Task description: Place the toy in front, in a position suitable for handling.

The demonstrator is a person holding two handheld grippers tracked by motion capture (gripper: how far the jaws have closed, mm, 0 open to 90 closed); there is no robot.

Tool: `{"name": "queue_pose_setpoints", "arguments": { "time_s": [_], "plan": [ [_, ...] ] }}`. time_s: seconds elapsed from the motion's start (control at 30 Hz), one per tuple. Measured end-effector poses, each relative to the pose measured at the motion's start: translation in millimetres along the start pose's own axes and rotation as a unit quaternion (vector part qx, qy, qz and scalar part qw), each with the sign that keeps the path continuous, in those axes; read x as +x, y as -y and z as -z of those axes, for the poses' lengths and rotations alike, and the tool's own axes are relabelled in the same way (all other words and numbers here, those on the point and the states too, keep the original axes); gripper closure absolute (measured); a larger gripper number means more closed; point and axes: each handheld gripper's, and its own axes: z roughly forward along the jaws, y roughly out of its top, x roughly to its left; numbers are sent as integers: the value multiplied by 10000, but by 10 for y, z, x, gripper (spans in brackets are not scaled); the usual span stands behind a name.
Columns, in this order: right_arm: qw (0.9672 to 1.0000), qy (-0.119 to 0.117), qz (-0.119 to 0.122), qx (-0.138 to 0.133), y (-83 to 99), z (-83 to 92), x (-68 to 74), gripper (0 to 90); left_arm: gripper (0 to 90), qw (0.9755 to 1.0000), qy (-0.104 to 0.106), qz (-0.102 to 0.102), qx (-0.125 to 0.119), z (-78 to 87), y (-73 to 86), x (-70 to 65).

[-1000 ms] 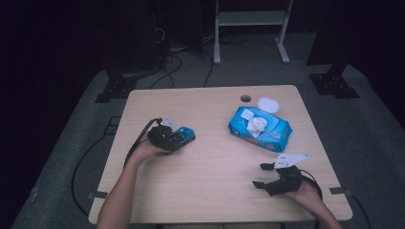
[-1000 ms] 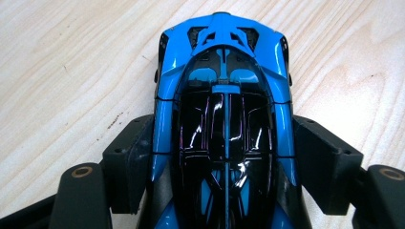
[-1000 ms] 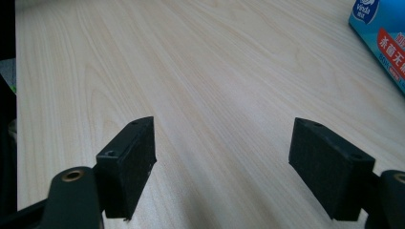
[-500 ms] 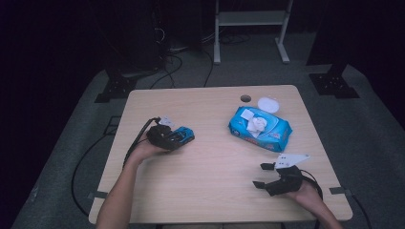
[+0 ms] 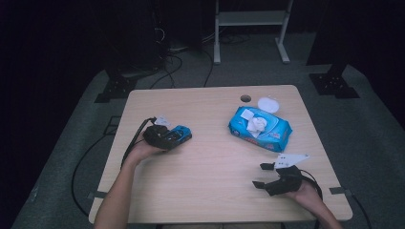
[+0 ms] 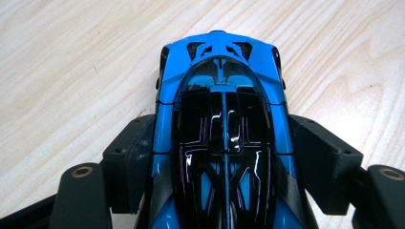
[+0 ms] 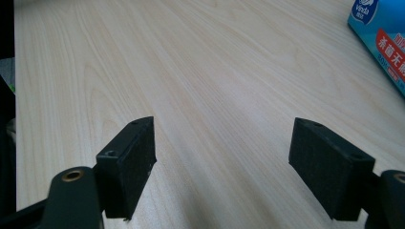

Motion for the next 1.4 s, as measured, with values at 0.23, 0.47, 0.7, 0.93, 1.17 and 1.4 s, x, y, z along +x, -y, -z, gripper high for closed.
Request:
{"name": "queue_pose_setpoints", "arguments": {
  "time_s": [0.23, 0.47, 0.7, 0.93, 1.17, 1.4],
  "plan": [
    [10000, 2, -2, -2, 0, 0, 1, 232, 277, 9999, 23, -114, -114, 53, -30, -25],
    [10000, 15, 6, -7, -2, 12, 5, 232, 277, 9989, 163, -252, -348, 158, -65, -118],
    [9999, 75, 5, -74, -8, 31, -4, 232, 277, 9961, 174, -592, -637, 269, -135, -314],
    [9998, 145, 8, -117, -11, 52, -10, 232, 277, 9919, 286, -829, -921, 319, -206, -524],
    [9996, 210, -1, -172, -13, 64, -19, 232, 277, 9865, 556, -1127, -1049, 289, -263, -805],
    [9995, 238, -22, -197, -18, 74, -26, 232, 277, 9790, 910, -1417, -1145, 206, -322, -1127]
  ]
}}
